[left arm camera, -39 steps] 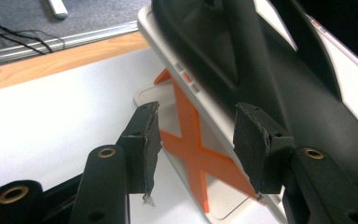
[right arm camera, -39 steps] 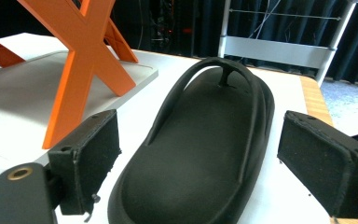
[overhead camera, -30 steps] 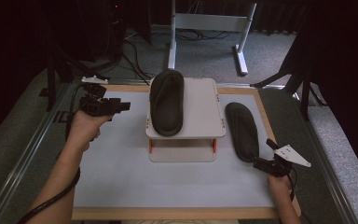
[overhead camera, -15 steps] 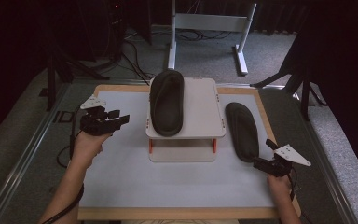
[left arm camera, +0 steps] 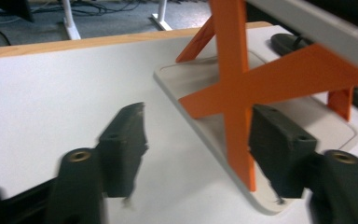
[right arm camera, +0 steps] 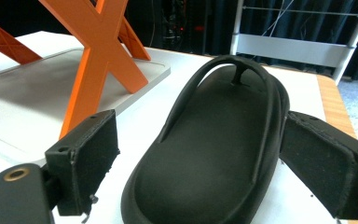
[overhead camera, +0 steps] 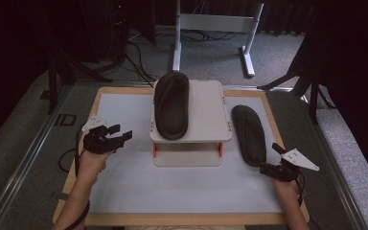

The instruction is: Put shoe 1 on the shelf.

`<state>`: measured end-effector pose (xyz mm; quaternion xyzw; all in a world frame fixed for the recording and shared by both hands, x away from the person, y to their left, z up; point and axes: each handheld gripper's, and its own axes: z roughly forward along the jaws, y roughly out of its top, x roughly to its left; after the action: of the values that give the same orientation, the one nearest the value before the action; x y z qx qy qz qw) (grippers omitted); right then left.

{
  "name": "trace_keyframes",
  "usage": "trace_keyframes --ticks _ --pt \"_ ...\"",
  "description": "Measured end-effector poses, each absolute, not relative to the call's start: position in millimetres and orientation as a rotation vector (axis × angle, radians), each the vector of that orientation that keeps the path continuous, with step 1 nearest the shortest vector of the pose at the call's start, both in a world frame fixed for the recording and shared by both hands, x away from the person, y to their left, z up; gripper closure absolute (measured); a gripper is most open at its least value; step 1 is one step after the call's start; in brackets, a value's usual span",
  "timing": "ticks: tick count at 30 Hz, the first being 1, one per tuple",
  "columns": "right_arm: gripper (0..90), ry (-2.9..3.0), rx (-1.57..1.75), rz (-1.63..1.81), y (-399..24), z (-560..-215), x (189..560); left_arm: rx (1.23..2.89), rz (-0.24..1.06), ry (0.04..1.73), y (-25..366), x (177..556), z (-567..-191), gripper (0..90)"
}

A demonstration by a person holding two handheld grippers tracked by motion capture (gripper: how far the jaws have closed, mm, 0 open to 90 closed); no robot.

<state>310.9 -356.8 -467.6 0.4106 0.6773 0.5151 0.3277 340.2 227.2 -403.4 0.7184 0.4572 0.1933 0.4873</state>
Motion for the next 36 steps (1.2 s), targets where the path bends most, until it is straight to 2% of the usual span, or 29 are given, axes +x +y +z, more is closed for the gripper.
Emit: trace_keyframes --ticks 5,10,13,20,30,36 --pt "11.0 1.775 1.063 1.35 -356.8 -467.4 310.5 1.693 0.59 1.145 228.6 334.9 -427.7 15.4" --pt "11.0 1.793 1.052 1.34 -355.2 -468.2 311.2 1.692 0.596 1.17 231.3 330.7 -449.9 13.7" --pt "11.0 1.791 1.057 1.332 -355.1 -468.3 311.3 1.669 0.615 1.192 234.0 326.1 -463.7 8.3" --pt "11.0 1.784 1.079 1.326 -356.5 -468.5 312.2 1.606 0.706 1.206 244.1 316.6 -483.8 8.2" --pt "11.3 1.803 1.122 1.321 -358.8 -469.2 315.2 1.532 0.859 1.195 247.8 303.8 -486.6 8.2" --pt "11.3 1.824 1.241 1.308 -367.1 -465.6 322.5 1.535 0.865 1.187 246.6 301.5 -486.8 8.2"
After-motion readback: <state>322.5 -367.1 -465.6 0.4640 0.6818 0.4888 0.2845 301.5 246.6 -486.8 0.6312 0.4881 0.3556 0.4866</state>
